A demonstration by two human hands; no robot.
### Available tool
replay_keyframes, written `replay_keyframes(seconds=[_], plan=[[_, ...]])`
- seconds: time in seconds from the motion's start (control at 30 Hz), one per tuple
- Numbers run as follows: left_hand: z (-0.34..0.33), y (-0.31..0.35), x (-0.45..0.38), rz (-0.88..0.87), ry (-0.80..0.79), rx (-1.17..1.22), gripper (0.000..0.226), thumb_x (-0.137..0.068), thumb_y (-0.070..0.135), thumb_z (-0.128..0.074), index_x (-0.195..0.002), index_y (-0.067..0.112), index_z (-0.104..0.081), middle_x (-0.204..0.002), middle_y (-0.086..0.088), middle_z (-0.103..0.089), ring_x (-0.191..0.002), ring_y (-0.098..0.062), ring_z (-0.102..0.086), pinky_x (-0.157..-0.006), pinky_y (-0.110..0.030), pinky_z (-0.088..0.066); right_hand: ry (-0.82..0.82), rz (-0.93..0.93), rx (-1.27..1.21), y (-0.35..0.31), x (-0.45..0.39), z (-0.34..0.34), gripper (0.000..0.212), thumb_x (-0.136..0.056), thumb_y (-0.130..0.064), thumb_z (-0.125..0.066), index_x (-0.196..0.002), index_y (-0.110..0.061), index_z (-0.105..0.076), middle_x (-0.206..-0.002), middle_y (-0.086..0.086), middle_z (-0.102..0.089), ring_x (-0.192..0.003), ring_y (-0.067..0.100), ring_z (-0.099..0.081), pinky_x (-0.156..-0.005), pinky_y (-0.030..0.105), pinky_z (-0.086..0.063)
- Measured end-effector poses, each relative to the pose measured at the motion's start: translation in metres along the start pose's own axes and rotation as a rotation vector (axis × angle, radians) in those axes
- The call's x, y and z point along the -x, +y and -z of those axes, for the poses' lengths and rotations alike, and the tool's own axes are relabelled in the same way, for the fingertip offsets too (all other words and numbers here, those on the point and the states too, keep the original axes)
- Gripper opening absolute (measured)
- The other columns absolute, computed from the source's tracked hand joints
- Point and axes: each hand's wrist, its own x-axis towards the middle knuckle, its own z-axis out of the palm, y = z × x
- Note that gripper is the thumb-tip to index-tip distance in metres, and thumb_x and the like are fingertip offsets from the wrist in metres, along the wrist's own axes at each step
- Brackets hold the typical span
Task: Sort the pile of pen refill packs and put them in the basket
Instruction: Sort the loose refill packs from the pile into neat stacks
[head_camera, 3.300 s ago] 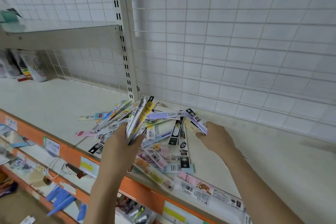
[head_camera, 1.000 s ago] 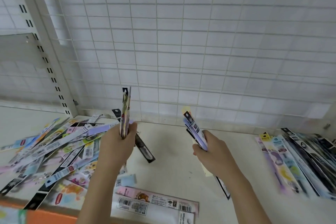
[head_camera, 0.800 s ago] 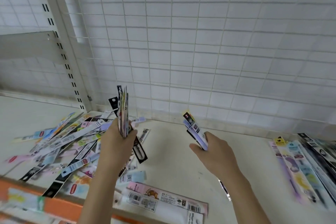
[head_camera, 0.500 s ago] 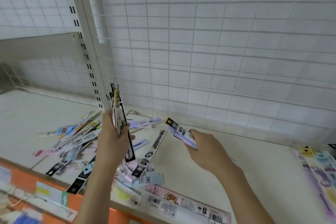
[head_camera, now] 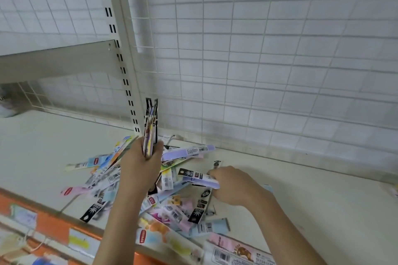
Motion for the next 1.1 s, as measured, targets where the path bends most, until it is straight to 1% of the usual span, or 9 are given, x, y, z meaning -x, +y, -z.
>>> replay_keyframes(seconds=[0.1, 0.33, 0.47, 0.53, 0.63, 0.73, 0.8, 0.97, 1.1], plan=[[-0.001, -0.001, -0.008, -0.015, -0.021, -0.007, 0.031, -0.090, 0.028, -0.053, -0.081, -0.002, -0.050, -0.078, -0.029, -0.059, -0.074, -0.041, -0.061, -0.061, -0.037, -0.044, 0.070, -0.006, 0.037, 0.005, -0.005, 0.002, 0.009, -0.083, -0.017, -0.052, -0.089, -0.023, -0.049, -0.088, 0.001, -0.051, -0.078, 0.023, -0.049, -0.062, 0.031, -0.037], [-0.004, -0.007, -0.021, -0.049, -0.104, 0.029, 0.029, -0.090, 0.030, -0.055, -0.075, 0.005, -0.048, -0.073, -0.023, -0.059, -0.074, -0.036, -0.062, -0.058, -0.033, -0.042, 0.198, -0.095, 0.097, 0.020, -0.007, -0.001, 0.019, -0.087, -0.029, -0.053, -0.104, -0.020, -0.052, -0.093, -0.005, -0.037, -0.076, 0.020, -0.045, -0.064, 0.031, -0.036], [-0.010, -0.011, -0.023, -0.076, -0.159, 0.072, 0.029, -0.087, 0.031, -0.059, -0.085, 0.003, -0.051, -0.079, -0.024, -0.057, -0.070, -0.034, -0.058, -0.056, -0.034, -0.039, 0.445, -0.151, 0.066, 0.031, 0.006, -0.004, 0.026, -0.087, -0.040, -0.056, -0.102, -0.018, -0.058, -0.102, -0.002, -0.047, -0.078, 0.016, -0.045, -0.063, 0.026, -0.033], [-0.017, -0.009, -0.022, -0.104, -0.179, 0.096, 0.026, -0.088, 0.032, -0.058, -0.085, 0.007, -0.053, -0.077, -0.023, -0.057, -0.068, -0.034, -0.057, -0.055, -0.033, -0.039, 0.640, -0.145, 0.125, 0.037, 0.015, -0.003, 0.024, -0.079, -0.042, -0.062, -0.079, -0.018, -0.059, -0.082, -0.004, -0.052, -0.073, 0.021, -0.054, -0.061, 0.025, -0.033], [-0.029, 0.003, -0.009, -0.137, -0.188, 0.136, 0.029, -0.093, 0.031, -0.049, -0.080, 0.005, -0.051, -0.069, -0.017, -0.055, -0.049, -0.010, -0.053, -0.047, -0.021, -0.035, 0.850, -0.212, -0.031, 0.047, 0.039, 0.011, 0.030, -0.085, -0.035, -0.064, -0.071, -0.020, -0.042, -0.056, -0.011, -0.036, -0.057, 0.024, -0.048, -0.057, 0.028, -0.031], [-0.045, 0.022, 0.016, -0.153, -0.233, 0.263, 0.029, -0.095, 0.028, -0.044, -0.089, 0.000, -0.051, -0.073, -0.010, -0.057, -0.054, 0.007, -0.057, -0.048, -0.012, -0.041, 0.995, -0.243, -0.242, 0.065, 0.068, 0.024, 0.024, -0.091, -0.032, -0.056, -0.075, -0.019, -0.043, -0.054, -0.008, -0.040, -0.053, 0.021, -0.048, -0.054, 0.032, -0.038], [-0.055, 0.035, 0.034, -0.216, -0.261, 0.281, 0.029, -0.096, 0.024, -0.043, -0.089, -0.003, -0.052, -0.069, -0.005, -0.053, -0.057, 0.011, -0.055, -0.052, -0.003, -0.040, 1.096, -0.274, -0.366, 0.078, 0.084, 0.029, 0.022, -0.092, -0.032, -0.054, -0.074, -0.022, -0.044, -0.053, -0.010, -0.038, -0.047, 0.007, -0.043, -0.051, 0.023, -0.034], [-0.101, 0.067, 0.094, -0.292, -0.301, 0.346, 0.025, -0.095, 0.020, -0.042, -0.086, -0.002, -0.048, -0.074, -0.023, -0.048, -0.060, -0.017, -0.050, -0.053, -0.012, -0.039, 1.162, -0.349, -0.606, 0.121, 0.135, 0.034, 0.015, -0.092, -0.020, -0.056, -0.084, -0.011, -0.048, -0.052, -0.009, -0.038, -0.042, -0.002, -0.046, -0.042, 0.009, -0.032], [-0.144, 0.080, 0.138, -0.264, -0.311, 0.370, 0.016, -0.092, 0.021, -0.049, -0.080, 0.012, -0.045, -0.063, 0.003, -0.046, -0.058, -0.022, -0.047, -0.054, -0.027, -0.042, 1.123, -0.401, -0.802, 0.156, 0.164, 0.018, 0.015, -0.088, -0.010, -0.061, -0.088, -0.002, -0.048, -0.064, 0.009, -0.046, -0.055, 0.013, -0.045, -0.056, 0.026, -0.037]])
